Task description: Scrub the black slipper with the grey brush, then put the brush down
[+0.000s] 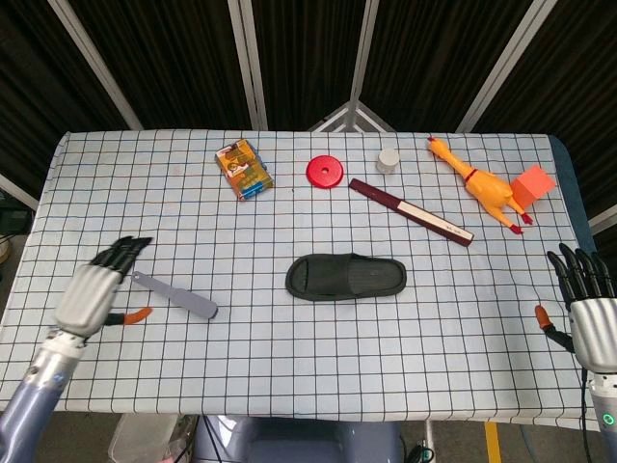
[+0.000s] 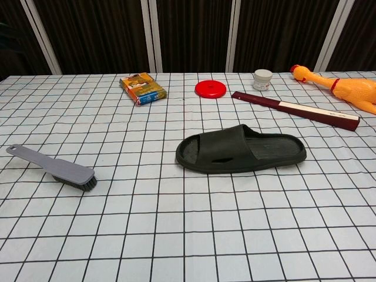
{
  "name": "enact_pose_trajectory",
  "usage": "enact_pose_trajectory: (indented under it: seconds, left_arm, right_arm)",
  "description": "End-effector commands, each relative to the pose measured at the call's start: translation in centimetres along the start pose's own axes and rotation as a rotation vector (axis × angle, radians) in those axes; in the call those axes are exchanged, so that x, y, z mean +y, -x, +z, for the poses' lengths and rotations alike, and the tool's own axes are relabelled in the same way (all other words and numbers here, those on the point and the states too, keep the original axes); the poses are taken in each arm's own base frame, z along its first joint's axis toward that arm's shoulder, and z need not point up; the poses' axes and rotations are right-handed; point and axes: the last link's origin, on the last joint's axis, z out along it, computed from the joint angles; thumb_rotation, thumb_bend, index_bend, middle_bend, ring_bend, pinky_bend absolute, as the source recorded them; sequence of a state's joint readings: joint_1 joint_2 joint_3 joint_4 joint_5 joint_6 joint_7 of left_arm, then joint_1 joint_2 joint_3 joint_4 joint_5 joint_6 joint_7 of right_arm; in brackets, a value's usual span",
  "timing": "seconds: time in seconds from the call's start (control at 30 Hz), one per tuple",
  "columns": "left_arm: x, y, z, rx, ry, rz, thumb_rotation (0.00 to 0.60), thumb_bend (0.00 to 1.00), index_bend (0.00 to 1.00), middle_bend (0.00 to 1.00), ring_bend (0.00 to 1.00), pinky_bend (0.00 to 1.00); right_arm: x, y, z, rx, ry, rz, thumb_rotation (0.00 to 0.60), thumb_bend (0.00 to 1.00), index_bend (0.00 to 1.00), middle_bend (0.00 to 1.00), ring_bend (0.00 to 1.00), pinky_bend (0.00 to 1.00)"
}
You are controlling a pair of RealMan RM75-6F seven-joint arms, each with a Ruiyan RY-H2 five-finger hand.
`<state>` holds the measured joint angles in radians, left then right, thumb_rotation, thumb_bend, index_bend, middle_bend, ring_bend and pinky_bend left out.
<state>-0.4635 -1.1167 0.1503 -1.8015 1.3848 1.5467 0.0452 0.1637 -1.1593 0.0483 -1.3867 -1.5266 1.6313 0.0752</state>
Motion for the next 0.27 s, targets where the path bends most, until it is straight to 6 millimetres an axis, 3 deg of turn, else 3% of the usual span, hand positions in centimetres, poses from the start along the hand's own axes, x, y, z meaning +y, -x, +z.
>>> enact_pose_trajectory:
  seconds: [0.03,0.13,0.27]
  left_arm:
    - [-6.5,-1.7,-8.3,0.127,-0.184,-0.042,0.6,0.0,0.05,0.11,0.03,0.15]
    - [-9.0,-2.1,-10.3,0.211,-0.253,-0.033,0.6,0.0,0.04,0.11,0.01,0.15]
    - [-9.4,-2.5,-11.0,0.285,-0.218,-0.021,0.6,0.0,0.03,0.11,0.01,0.15]
  right_arm:
    - [0.4,0.3,-0.3,-0.051,0.054,-0.057,0.6,0.4,0.0,0.01,0.0,0.0]
    - [0.4,1.2,-1.3,-0.166,0.112,-0.11,0.6,0.4,0.0,0.01,0.0,0.0]
    - [-0.7,2.0,-1.9,-0.253,0.16,-0.058,0.6,0.4,0.0,0.0,0.0,0.0]
